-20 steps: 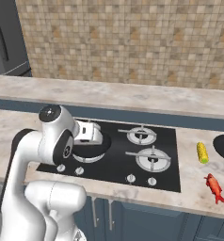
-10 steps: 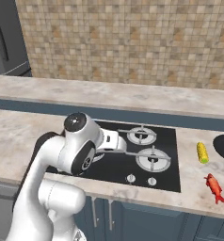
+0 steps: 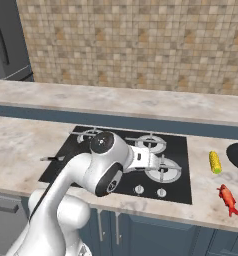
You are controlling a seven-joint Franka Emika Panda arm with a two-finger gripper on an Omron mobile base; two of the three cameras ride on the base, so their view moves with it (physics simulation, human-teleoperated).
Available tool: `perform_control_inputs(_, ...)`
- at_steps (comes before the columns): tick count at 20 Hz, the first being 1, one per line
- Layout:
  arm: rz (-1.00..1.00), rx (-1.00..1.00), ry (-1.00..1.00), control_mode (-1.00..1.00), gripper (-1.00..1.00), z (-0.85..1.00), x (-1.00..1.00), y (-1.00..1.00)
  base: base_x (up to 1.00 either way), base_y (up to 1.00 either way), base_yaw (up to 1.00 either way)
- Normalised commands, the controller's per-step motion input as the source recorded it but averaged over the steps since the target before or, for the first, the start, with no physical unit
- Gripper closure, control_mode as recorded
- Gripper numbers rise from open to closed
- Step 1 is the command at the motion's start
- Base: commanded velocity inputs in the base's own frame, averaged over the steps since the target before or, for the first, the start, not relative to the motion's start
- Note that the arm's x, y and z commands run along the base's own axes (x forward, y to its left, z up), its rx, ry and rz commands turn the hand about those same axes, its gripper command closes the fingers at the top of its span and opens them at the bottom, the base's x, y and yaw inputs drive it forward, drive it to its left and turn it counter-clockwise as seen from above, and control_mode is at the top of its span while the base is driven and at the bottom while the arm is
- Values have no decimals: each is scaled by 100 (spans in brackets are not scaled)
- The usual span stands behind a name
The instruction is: Place both pans onto different burners. Then place the corn and the fish on different pans.
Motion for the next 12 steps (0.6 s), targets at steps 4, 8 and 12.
perform_control_inputs(4, 0, 0, 0, -100, -100, -6, 0, -84, 0, 0, 0)
perform_control_inputs(8, 0, -6, 0, -100, -100, -14, 0, -73, 0, 0, 0)
perform_control_inputs(12, 0, -10, 6, -100, -100, -19, 6, -63, 0, 0, 0)
